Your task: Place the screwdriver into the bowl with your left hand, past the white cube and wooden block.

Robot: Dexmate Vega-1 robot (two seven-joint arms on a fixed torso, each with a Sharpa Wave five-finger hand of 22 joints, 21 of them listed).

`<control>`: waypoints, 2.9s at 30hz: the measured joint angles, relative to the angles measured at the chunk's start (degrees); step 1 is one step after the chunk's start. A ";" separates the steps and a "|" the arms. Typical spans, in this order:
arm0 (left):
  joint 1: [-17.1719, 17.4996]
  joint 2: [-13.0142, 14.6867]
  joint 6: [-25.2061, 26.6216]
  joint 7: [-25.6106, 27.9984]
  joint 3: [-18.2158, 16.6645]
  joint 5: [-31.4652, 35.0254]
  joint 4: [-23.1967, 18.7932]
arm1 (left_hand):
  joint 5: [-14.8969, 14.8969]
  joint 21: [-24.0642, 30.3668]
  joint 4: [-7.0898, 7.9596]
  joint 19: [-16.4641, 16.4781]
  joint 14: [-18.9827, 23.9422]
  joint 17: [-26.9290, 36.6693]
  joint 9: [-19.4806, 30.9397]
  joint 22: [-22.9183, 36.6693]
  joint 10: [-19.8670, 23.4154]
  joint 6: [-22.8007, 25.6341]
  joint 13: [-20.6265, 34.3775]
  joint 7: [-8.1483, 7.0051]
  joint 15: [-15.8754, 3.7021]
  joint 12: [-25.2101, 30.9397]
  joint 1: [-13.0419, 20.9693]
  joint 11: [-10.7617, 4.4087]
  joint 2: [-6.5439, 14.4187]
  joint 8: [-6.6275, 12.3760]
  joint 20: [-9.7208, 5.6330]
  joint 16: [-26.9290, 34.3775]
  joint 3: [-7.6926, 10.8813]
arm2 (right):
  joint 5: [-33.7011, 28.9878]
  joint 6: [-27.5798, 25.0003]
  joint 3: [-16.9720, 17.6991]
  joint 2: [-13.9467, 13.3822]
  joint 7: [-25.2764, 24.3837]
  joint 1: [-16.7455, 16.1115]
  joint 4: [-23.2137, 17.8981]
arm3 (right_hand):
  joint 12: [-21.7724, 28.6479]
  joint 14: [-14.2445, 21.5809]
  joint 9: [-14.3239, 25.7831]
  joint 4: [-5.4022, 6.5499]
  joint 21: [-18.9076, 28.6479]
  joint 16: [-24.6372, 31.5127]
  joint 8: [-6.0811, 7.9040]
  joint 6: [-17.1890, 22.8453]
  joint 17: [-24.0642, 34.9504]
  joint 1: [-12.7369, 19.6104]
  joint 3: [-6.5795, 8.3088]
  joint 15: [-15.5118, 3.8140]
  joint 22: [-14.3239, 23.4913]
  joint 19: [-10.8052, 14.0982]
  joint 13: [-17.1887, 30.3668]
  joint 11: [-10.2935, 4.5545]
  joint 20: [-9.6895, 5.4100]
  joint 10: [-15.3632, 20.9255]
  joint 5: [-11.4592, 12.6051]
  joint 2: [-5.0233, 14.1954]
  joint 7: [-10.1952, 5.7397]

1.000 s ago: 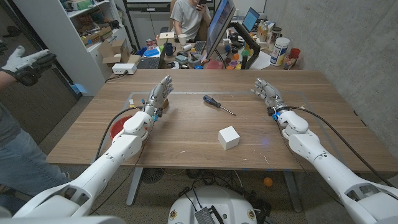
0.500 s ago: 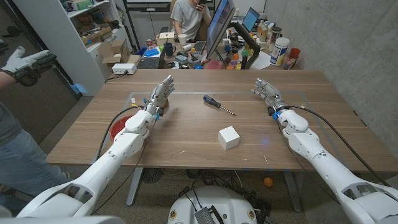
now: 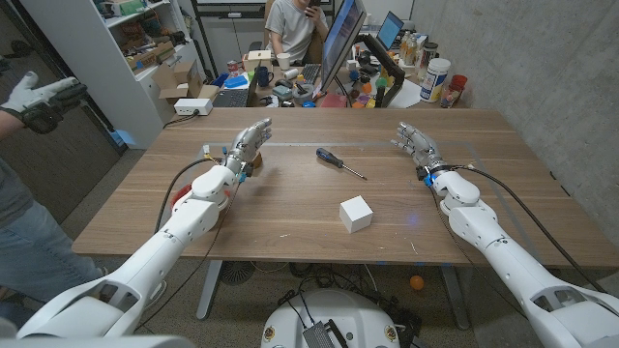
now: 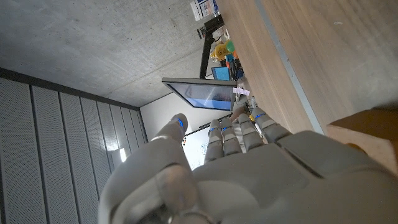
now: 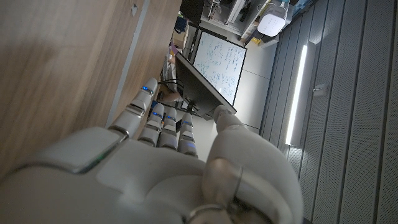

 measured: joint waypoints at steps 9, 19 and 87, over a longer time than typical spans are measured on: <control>-0.69 3.01 3.54 0.26 0.55 2.84 -3.24 | 0.40 -0.22 -1.45 0.07 0.25 0.00 0.01 0.00 0.00 0.31 -0.36 0.31 0.26 0.00 1.48 0.00 0.03 0.00 0.71 0.00 0.59 | -0.34 -0.26 0.52 0.33 0.09 -0.26 -0.22 | 0.00 0.00 -0.27 0.00 -0.45 0.00 0.00 0.25 -0.21 0.00 0.00 0.00 0.00 0.00 -0.27 0.12 0.00 0.12 0.00 0.00 -0.17; -1.15 7.29 8.52 -0.05 1.44 5.96 -7.51 | 1.04 -0.22 -3.97 0.17 0.82 -0.15 0.01 0.00 0.30 0.31 -1.19 0.31 0.84 -0.01 4.66 0.30 1.04 0.00 1.22 0.00 2.22 | -0.34 -0.28 1.06 0.72 0.10 -0.53 -0.21 | 0.00 0.00 -0.26 -0.24 -0.45 0.00 -0.27 0.62 -0.26 -0.40 -0.24 0.00 0.00 0.00 -0.53 0.30 0.00 0.30 0.00 0.39 -0.19; -29.17 15.26 2.72 -33.80 23.53 73.45 -12.84 | -1.39 -1.27 -6.32 -3.94 -2.89 0.16 0.42 0.27 -4.34 -2.18 -3.75 -4.60 0.65 -0.24 17.54 -2.47 -7.48 -0.25 4.28 -0.33 2.04 | -0.46 4.28 2.49 2.64 -0.99 0.41 0.44 | 0.00 0.31 -0.52 -0.47 -2.11 0.43 -1.33 1.23 -1.33 -1.15 -0.47 -0.31 -0.02 0.30 -2.12 0.10 0.31 1.13 0.00 1.14 -0.82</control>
